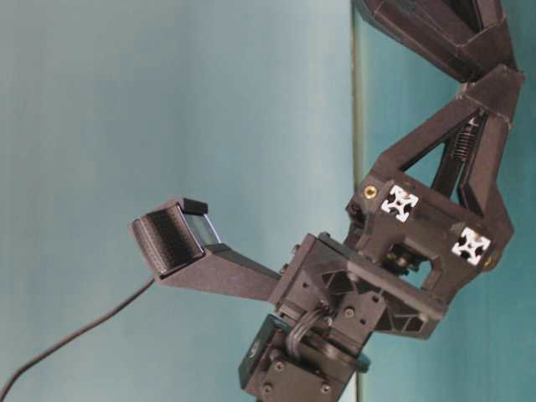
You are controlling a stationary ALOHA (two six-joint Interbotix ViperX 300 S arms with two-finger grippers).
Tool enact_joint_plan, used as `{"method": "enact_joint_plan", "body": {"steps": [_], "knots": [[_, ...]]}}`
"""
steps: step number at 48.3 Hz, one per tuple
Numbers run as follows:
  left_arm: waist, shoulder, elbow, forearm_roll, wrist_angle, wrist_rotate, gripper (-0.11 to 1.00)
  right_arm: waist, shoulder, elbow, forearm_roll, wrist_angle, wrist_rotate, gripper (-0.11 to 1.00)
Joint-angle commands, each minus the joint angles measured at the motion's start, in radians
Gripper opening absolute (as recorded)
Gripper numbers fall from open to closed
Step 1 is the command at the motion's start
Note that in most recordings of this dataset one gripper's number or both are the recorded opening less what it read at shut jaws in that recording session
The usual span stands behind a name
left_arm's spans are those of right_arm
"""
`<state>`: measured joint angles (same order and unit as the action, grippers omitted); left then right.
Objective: Insert the washer onto the shaft with both hands.
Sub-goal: 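Open left gripper and pull it back away from the shaft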
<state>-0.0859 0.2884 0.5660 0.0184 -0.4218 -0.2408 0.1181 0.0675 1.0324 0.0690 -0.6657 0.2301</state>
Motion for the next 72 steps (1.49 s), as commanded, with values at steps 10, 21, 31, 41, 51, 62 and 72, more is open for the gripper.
{"method": "enact_joint_plan", "body": {"steps": [10, 21, 31, 41, 51, 62, 72], "knots": [[0.000, -0.032, -0.006, 0.003, 0.014, 0.003, 0.84, 0.002, -0.009, -0.008, 0.000, -0.006, 0.005, 0.00], [0.000, -0.049, 0.000, 0.003, 0.029, 0.009, 0.84, 0.002, -0.011, -0.008, 0.002, -0.008, 0.005, 0.00], [0.009, -0.140, 0.041, 0.003, 0.187, 0.018, 0.84, 0.002, -0.009, -0.008, 0.000, -0.006, 0.005, 0.00], [0.009, -0.259, 0.121, 0.003, 0.267, 0.052, 0.84, 0.002, -0.009, -0.008, 0.002, -0.006, 0.003, 0.00], [0.014, -0.370, 0.212, 0.003, 0.275, 0.081, 0.84, 0.002, -0.009, -0.008, 0.000, -0.006, 0.003, 0.00], [0.015, -0.454, 0.287, 0.003, 0.275, 0.089, 0.84, 0.002, -0.009, -0.008, 0.000, -0.006, 0.002, 0.00], [0.015, -0.497, 0.316, 0.003, 0.281, 0.091, 0.83, 0.000, -0.009, -0.006, 0.000, -0.006, 0.002, 0.00]]}}
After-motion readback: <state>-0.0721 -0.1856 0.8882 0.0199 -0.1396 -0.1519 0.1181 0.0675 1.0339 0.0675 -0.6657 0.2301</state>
